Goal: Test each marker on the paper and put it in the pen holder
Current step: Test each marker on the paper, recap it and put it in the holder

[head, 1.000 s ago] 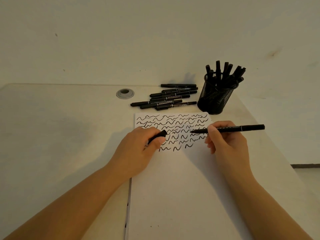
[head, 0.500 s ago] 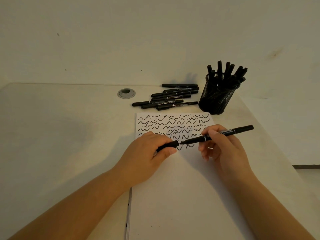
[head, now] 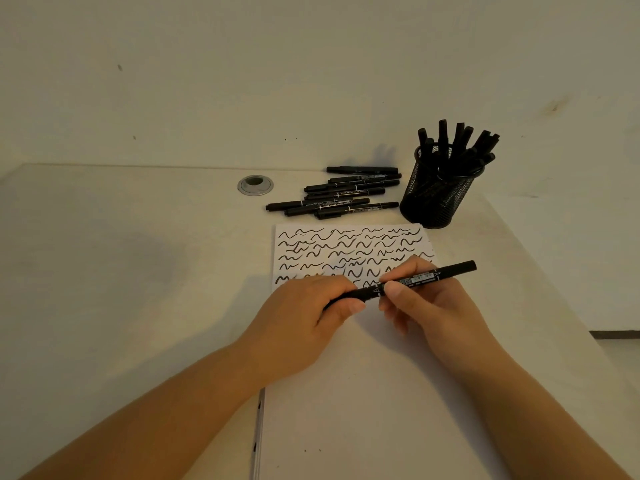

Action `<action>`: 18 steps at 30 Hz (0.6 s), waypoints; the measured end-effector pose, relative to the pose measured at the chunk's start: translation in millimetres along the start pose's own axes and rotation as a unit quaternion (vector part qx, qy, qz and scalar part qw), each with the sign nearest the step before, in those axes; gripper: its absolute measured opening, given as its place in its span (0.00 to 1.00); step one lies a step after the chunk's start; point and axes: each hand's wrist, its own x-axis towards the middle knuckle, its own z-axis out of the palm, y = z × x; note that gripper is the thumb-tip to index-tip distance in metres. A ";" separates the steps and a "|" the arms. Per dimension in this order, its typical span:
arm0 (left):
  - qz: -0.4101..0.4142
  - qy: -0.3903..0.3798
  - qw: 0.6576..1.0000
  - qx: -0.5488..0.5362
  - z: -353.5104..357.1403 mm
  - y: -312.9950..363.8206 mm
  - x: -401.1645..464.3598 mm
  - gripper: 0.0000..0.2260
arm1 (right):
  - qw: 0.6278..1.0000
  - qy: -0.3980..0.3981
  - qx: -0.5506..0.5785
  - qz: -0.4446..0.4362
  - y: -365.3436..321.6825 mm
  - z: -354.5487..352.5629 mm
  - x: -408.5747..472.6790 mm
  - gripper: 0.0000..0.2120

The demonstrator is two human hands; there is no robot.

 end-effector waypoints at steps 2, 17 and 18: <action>-0.006 0.008 1.000 -0.015 0.0 3.3 0.7 0.11 | 1.000 0.000 0.011 0.000 -0.3 -0.8 -0.3 0.07; -0.043 -0.039 0.990 -0.126 0.9 5.9 -1.7 0.10 | 0.998 -0.057 0.020 0.008 -1.6 -4.6 -0.2 0.07; -0.046 -0.037 0.990 -0.130 1.0 5.7 -1.7 0.10 | 0.998 -0.056 0.016 0.006 -2.2 -4.2 -0.3 0.05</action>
